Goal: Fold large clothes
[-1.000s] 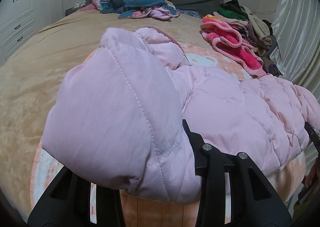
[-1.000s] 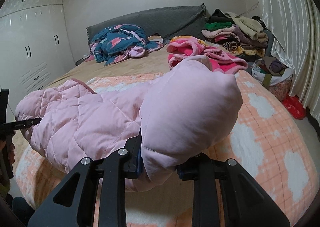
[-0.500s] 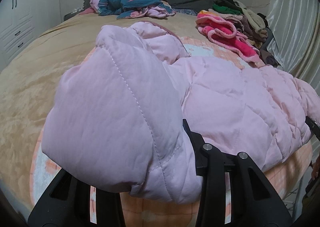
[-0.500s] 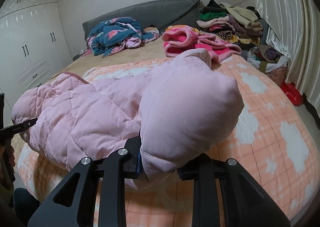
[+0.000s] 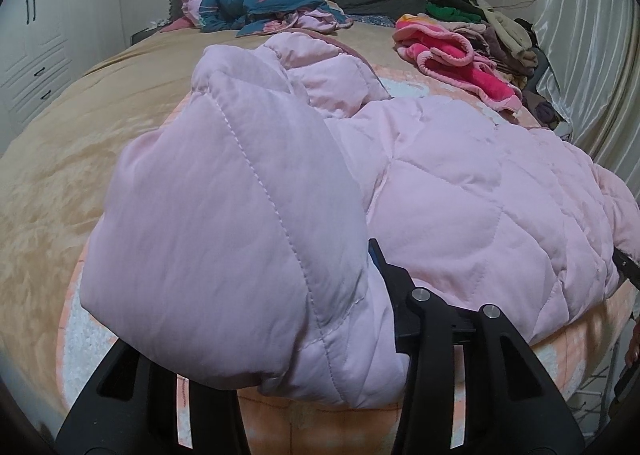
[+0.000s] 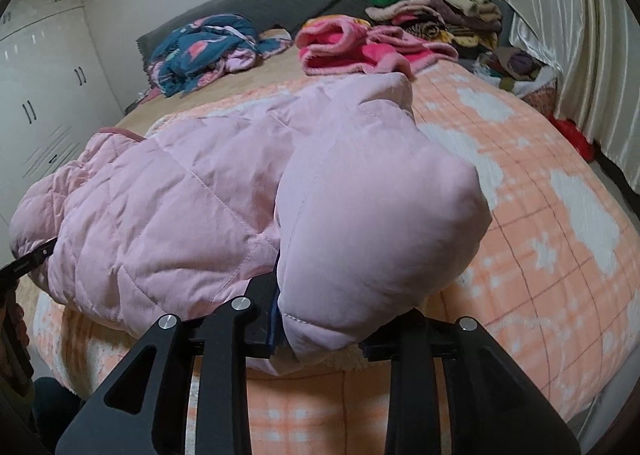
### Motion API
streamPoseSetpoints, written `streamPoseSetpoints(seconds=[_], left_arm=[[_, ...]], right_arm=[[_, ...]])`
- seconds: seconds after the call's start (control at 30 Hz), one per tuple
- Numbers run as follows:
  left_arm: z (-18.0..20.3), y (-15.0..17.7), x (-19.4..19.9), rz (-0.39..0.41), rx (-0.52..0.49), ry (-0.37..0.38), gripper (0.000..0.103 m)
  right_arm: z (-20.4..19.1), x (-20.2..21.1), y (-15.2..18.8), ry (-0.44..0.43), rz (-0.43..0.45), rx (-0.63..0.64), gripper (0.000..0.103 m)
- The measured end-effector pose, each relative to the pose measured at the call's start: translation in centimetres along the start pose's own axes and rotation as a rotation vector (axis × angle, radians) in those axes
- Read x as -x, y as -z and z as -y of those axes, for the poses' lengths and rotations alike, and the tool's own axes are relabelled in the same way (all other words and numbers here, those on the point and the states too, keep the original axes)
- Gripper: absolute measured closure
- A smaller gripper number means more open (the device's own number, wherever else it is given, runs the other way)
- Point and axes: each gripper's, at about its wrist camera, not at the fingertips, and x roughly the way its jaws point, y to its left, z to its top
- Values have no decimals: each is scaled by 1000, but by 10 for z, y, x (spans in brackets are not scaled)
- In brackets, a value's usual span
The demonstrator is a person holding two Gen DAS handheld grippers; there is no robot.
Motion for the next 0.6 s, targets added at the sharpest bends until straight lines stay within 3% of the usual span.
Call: streamPoseSetpoints(seconds=[0.37,0.53,0.6], left_arm=[[2,4,-1,-9,3,-10,62],[-1,6,1,-27,26,-5,56],[-3,7,2,-33,37,-4,53]], right_arm=[[17,-7,2,-13,-68,-104,59],[26,-10,0,16,-113,-161,31],[29,-11,1,20,-123,-176,26]])
